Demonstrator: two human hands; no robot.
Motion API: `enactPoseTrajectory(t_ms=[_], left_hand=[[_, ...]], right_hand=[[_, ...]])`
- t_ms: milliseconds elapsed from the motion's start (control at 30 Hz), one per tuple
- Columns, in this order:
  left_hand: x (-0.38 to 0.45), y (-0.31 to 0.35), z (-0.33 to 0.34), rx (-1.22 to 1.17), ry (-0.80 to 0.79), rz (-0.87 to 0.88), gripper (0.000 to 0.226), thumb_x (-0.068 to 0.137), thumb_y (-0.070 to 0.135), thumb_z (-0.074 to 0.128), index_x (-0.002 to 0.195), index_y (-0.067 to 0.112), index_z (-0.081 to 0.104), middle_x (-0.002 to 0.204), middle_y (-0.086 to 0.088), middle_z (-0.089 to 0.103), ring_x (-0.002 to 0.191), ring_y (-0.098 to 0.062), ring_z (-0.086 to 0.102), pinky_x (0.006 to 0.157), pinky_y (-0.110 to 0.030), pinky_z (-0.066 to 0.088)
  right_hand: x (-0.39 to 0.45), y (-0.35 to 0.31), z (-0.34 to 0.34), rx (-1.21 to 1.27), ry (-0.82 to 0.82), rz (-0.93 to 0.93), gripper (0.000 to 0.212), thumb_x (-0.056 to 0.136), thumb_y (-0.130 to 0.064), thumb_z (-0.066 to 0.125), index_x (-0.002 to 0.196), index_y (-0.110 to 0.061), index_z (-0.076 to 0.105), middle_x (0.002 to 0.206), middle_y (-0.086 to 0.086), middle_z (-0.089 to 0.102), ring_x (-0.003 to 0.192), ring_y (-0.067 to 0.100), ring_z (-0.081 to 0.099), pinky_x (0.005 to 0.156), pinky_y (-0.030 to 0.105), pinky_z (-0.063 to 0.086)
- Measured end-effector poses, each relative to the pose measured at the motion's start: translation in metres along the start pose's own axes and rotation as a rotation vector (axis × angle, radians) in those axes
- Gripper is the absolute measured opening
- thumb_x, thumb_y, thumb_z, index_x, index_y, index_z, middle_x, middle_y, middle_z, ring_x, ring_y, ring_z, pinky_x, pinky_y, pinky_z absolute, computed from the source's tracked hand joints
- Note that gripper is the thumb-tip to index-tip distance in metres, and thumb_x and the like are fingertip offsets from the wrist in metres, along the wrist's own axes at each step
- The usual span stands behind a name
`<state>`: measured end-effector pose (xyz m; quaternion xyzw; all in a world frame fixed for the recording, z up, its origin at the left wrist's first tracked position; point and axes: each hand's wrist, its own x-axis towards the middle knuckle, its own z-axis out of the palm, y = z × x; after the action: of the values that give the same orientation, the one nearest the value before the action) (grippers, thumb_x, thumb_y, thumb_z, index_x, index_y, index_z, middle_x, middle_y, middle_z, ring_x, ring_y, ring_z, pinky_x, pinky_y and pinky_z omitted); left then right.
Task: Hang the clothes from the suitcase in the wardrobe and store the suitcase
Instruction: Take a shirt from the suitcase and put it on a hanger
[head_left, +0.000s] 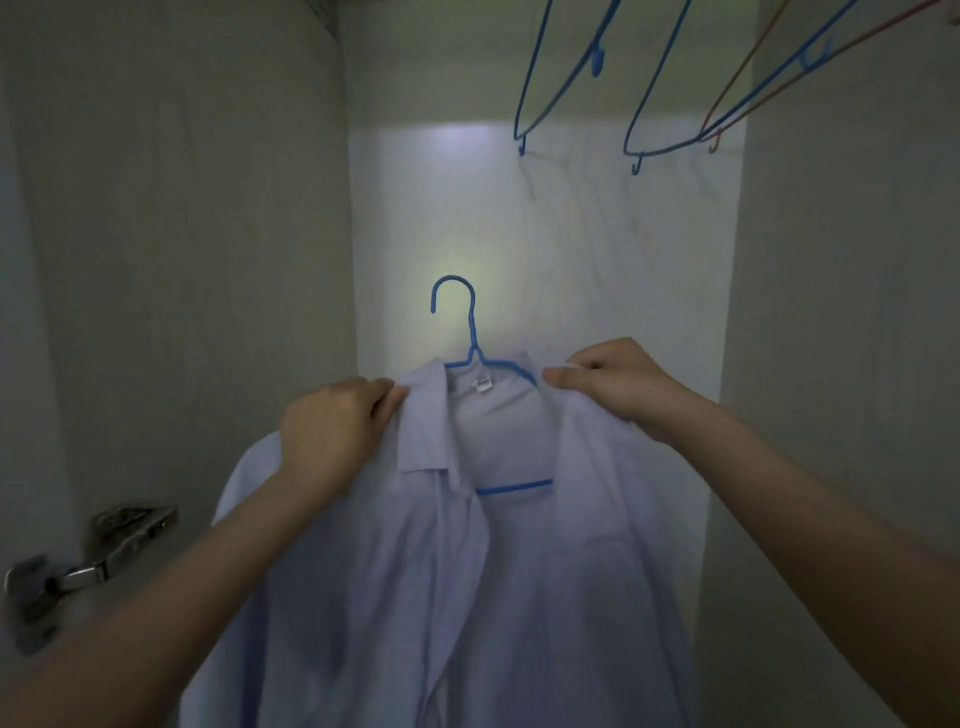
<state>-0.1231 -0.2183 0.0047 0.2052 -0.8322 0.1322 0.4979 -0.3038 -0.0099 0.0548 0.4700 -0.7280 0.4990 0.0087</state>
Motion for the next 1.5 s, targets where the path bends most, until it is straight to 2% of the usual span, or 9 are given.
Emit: enactPoseTrajectory(t_ms=[100,233,467,700,833,967,1200,1367,1500], left_hand=[[0.001,0.003,-0.004,-0.186,0.037,-0.115,0.033,0.093,0.042,0.050,0.085,0.021,0.073,0.081,-0.010,0.072,0.077,-0.033,0.066,0.058,-0.030,0.041],[0.007,-0.006,-0.008,-0.345,0.037,-0.198,0.025,0.091,0.037,0.055,0.092,0.021,0.074,0.091,-0.005,0.074,0.087,-0.025,0.066,0.066,-0.029,0.041],[0.016,-0.024,-0.007,-0.619,-0.087,-0.162,0.013,0.087,0.041,0.059,0.081,0.046,0.069,0.078,0.032,0.064,0.083,-0.002,0.058,0.076,-0.009,0.039],[-0.002,0.024,-0.009,-0.630,0.190,-0.229,0.040,0.063,0.051,0.071,0.088,0.022,0.058,0.095,0.003,0.051,0.079,-0.002,0.048,0.076,-0.018,0.037],[0.005,0.023,0.012,-0.440,0.048,-0.139,0.023,0.071,0.010,0.071,0.090,0.010,0.058,0.091,-0.008,0.055,0.084,-0.028,0.056,0.071,-0.029,0.041],[0.020,0.002,0.008,-0.495,0.202,-0.223,0.014,0.068,-0.009,0.061,0.072,0.004,0.065,0.072,-0.015,0.055,0.064,-0.029,0.055,0.059,-0.021,0.031],[-0.014,0.019,0.014,-0.490,-0.105,0.292,0.034,0.085,0.035,0.054,0.064,0.012,0.066,0.067,0.003,0.062,0.061,-0.006,0.052,0.058,-0.025,0.044],[0.018,0.005,0.004,-0.416,0.061,0.067,0.055,0.082,0.055,0.047,0.120,0.018,0.059,0.115,-0.004,0.057,0.107,-0.018,0.050,0.092,-0.028,0.039],[0.029,0.003,0.006,-0.518,-0.126,-0.045,0.047,0.079,0.065,0.030,0.093,0.031,0.060,0.088,0.003,0.064,0.086,-0.025,0.061,0.078,-0.037,0.048]], right_hand=[[-0.009,-0.018,0.000,0.060,-0.274,0.030,0.025,0.091,-0.030,0.056,0.077,-0.013,0.069,0.057,-0.007,0.066,0.052,0.002,0.060,0.055,0.018,0.047],[0.008,-0.002,-0.023,-0.161,0.172,-0.178,0.009,0.088,-0.026,0.061,0.092,-0.019,0.066,0.087,-0.006,0.065,0.079,0.006,0.059,0.071,0.016,0.042],[0.004,0.015,-0.014,-0.116,-0.041,-0.191,0.020,0.092,-0.019,0.056,0.079,-0.011,0.070,0.073,-0.011,0.062,0.062,-0.009,0.048,0.062,0.007,0.037],[0.006,0.015,-0.004,0.015,0.109,-0.207,0.020,0.090,-0.012,0.059,0.083,0.002,0.071,0.081,0.002,0.065,0.057,-0.015,0.048,0.059,0.003,0.037],[0.005,0.010,-0.007,0.039,0.140,-0.211,0.016,0.089,-0.013,0.060,0.087,-0.003,0.073,0.085,0.001,0.067,0.058,-0.017,0.050,0.060,0.001,0.039],[0.008,0.023,-0.021,-0.031,0.202,-0.117,0.021,0.088,-0.020,0.062,0.083,-0.004,0.074,0.091,0.008,0.073,0.074,-0.005,0.054,0.064,0.011,0.041],[0.000,0.021,-0.019,-0.004,0.144,-0.137,0.013,0.087,-0.016,0.063,0.082,-0.012,0.074,0.077,-0.012,0.068,0.065,-0.012,0.055,0.060,0.000,0.040],[-0.002,0.014,-0.022,0.008,0.067,-0.179,0.011,0.086,-0.014,0.064,0.081,-0.016,0.074,0.068,-0.024,0.066,0.061,-0.016,0.056,0.061,0.000,0.043],[0.003,0.003,-0.025,0.029,0.063,-0.207,0.012,0.086,-0.014,0.064,0.079,-0.015,0.073,0.072,-0.015,0.069,0.063,-0.009,0.057,0.062,0.002,0.042]])
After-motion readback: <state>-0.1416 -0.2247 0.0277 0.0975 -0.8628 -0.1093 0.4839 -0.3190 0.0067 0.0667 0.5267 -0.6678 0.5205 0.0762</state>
